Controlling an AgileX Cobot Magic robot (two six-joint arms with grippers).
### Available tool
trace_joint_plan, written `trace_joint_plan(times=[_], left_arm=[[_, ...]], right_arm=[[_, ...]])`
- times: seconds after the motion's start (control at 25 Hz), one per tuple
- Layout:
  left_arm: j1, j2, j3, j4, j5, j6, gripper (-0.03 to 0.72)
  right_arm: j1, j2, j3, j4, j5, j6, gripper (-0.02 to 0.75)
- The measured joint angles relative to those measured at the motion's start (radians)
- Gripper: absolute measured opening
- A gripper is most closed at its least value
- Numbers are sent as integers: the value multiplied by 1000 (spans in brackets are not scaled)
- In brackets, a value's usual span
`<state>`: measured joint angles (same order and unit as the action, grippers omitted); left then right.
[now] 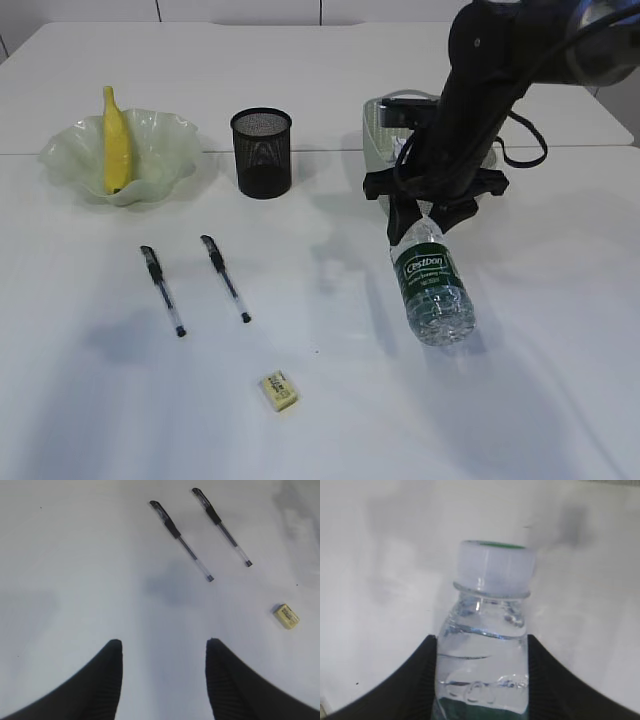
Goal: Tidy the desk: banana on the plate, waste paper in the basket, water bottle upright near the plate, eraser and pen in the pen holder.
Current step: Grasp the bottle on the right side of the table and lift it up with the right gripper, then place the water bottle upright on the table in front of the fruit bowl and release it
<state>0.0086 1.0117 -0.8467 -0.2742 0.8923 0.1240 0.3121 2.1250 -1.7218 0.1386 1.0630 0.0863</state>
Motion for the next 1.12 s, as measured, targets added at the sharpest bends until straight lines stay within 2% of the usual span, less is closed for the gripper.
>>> trace_joint_plan(times=[0.48,0.72,0.88,1.12], left_arm=[[0,0,0,0,-6,0,382],[0,0,0,0,-10,0,382],[0,0,0,0,-12,0,381],[0,0,0,0,-12,0,381]], right_arm=[[0,-188,0,0,-82,-76,338],[0,-242,6,94,-142,-194,338],[0,-284,65,157,-181,-253,337],[0,-395,234,165,-291,-273,337]])
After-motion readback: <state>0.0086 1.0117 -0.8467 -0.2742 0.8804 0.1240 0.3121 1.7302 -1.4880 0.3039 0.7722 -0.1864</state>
